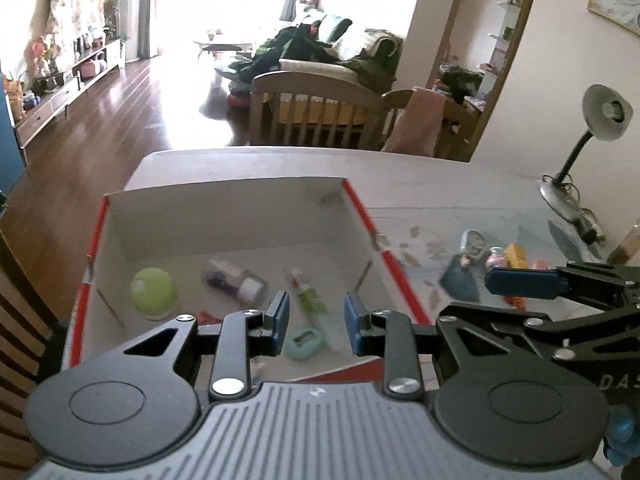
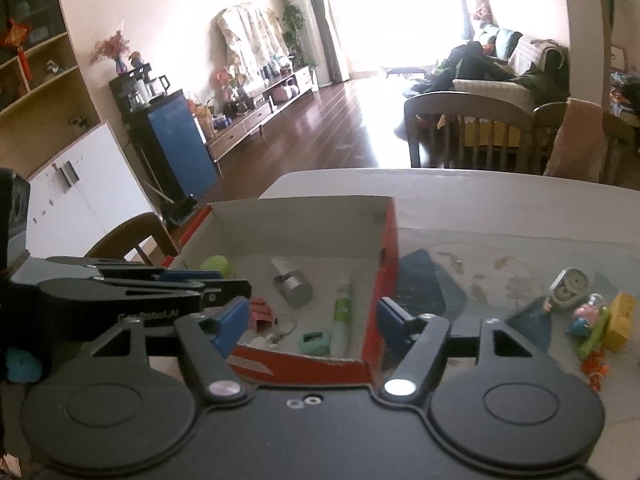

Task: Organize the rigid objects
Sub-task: 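Move both tools back toward the remaining items on the table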

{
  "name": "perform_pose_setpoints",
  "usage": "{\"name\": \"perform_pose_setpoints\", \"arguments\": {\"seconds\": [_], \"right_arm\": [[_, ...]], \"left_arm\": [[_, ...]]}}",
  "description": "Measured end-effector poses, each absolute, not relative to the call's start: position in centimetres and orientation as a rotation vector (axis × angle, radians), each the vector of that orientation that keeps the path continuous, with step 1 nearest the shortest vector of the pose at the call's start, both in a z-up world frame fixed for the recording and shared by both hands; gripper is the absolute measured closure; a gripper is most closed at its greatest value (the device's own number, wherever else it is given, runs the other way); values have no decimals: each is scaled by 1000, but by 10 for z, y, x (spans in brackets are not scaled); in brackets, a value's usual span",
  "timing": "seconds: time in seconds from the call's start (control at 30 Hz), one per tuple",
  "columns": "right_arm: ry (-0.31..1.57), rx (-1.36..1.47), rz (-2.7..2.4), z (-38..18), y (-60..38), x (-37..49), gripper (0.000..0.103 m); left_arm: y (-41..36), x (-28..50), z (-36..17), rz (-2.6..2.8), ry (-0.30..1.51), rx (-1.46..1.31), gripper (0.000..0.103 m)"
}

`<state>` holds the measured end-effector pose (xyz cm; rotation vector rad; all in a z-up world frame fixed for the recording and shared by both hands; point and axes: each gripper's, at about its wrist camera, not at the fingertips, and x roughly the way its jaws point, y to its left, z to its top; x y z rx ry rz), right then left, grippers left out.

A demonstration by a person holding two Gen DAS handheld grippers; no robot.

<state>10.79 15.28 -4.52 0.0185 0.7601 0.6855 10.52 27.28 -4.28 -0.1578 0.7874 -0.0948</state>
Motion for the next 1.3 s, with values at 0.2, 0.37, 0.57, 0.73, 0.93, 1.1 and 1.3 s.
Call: {"name": "perform_pose_setpoints", "arguments": {"seconds": [0.2,0.37,0.57,0.73,0.93,1.1,1.3], "right_arm": [[740,1,639,-48,117,101,23],[743,-23,596,-58,88,98,23],[755,-26,540,-70,50,98,23],[773,-24,500,-81,18,104,24],[785,-25,466,-93,-15,113,24],[795,-42,457,-105,-40,125,24],[797,-77,446,-122,-55,142,24]], "left_arm": [[244,107,-43,-129,793,-149,74],[217,111,-46,-157,804,-135,74],[181,118,-55,-189,828,-122,74],[151,127,-59,-210,837,-122,44],[116,140,-62,-233,837,-113,42],[87,158,-70,-238,853,-106,33],[56,189,-86,-234,891,-94,23]]}}
